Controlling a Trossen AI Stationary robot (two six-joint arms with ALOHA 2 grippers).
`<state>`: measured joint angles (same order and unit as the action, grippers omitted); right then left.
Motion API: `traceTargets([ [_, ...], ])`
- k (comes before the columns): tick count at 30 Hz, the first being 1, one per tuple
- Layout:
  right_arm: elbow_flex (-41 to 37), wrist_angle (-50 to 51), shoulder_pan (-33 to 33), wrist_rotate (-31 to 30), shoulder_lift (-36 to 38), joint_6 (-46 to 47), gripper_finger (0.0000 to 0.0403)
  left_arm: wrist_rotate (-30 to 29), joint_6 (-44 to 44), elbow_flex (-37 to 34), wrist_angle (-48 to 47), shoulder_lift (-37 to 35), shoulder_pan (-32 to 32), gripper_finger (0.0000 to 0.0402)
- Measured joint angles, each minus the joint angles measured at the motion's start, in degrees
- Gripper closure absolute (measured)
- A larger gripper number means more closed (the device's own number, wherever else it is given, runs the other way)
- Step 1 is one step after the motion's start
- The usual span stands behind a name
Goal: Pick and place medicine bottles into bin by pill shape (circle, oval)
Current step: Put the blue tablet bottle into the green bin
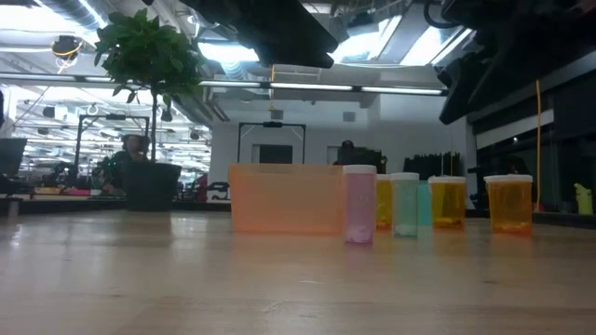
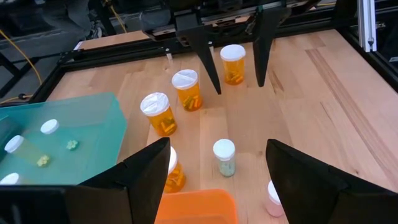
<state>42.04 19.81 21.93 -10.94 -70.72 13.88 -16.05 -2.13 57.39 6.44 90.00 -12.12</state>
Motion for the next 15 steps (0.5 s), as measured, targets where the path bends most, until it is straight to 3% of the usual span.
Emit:
traceTargets([
  [15, 0.02, -2.51, 0.00, 0.00, -0.04, 0.60, 0.0176, 0.01, -0.01, 0.00, 0.00, 0.00, 0.00, 0.0145],
])
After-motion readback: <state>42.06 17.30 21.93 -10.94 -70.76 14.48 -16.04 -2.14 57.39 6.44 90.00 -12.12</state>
